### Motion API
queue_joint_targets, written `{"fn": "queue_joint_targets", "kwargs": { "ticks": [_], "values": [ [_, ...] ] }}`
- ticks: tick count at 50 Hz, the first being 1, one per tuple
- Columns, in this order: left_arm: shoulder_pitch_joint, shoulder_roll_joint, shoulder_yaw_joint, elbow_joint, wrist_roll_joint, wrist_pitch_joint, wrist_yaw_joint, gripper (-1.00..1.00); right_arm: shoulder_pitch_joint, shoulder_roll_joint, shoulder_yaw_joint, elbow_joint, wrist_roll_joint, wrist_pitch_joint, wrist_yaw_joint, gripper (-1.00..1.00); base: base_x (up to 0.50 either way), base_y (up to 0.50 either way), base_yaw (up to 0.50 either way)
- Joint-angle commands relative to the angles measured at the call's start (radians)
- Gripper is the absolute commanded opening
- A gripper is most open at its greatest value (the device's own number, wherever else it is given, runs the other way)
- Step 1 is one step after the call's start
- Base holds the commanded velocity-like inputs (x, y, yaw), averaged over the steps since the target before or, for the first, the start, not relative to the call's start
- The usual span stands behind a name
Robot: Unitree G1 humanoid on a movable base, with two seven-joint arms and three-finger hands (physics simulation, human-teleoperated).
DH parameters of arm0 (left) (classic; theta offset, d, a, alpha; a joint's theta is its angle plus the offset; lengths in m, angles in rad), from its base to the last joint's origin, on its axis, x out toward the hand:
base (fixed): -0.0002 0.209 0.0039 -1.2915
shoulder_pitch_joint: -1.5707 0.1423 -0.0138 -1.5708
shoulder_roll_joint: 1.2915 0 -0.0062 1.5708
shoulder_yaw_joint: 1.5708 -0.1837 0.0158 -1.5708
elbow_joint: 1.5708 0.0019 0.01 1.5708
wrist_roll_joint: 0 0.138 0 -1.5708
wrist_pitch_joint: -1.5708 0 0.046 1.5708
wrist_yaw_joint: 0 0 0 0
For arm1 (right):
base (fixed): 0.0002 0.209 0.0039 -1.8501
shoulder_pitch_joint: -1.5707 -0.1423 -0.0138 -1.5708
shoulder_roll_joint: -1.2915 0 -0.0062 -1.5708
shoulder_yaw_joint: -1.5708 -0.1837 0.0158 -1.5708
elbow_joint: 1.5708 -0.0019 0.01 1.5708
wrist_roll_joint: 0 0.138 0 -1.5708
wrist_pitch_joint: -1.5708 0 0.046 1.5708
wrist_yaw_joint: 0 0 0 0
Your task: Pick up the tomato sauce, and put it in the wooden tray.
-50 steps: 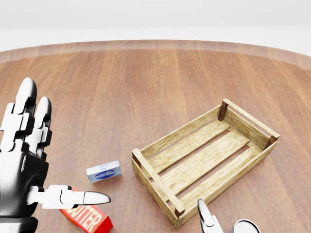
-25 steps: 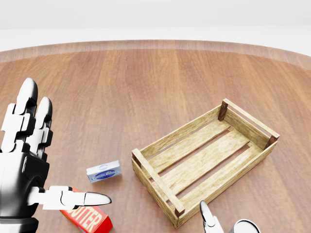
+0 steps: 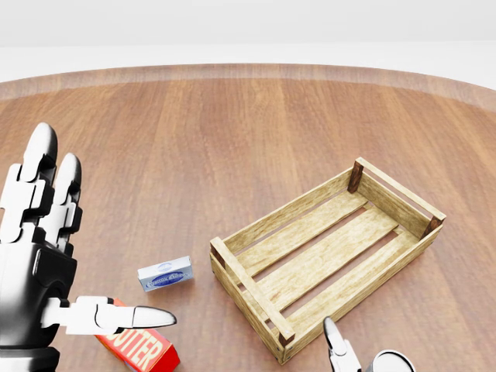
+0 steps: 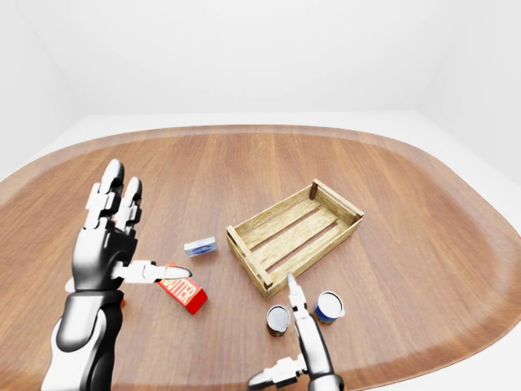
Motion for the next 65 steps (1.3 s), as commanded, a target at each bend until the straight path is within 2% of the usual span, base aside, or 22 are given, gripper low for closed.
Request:
{"fn": "queue_joint_targets", "kwargs": {
  "ticks": [1,40,65],
  "values": [
    [0.0,0.001,0.004,-0.008,-0.003,0.0,-0.001,1.0,-0.02,0.026,-0.024,0.028,-0.01,0.006,0.022,1.0,0.0,0.0,0.0],
    [0.005,-0.001,-0.003,-0.019,-0.003,0.0,-0.002,1.0,-0.086,0.074,-0.067,0.137,-0.034,0.007,0.055,1.0,0.0,0.0,0.0],
    [0.004,0.0,0.006,-0.019,-0.007,0.0,-0.004,1.0,-0.126,0.104,-0.091,0.238,-0.073,-0.031,0.062,1.0,0.0,0.0,0.0]
  ]
}}
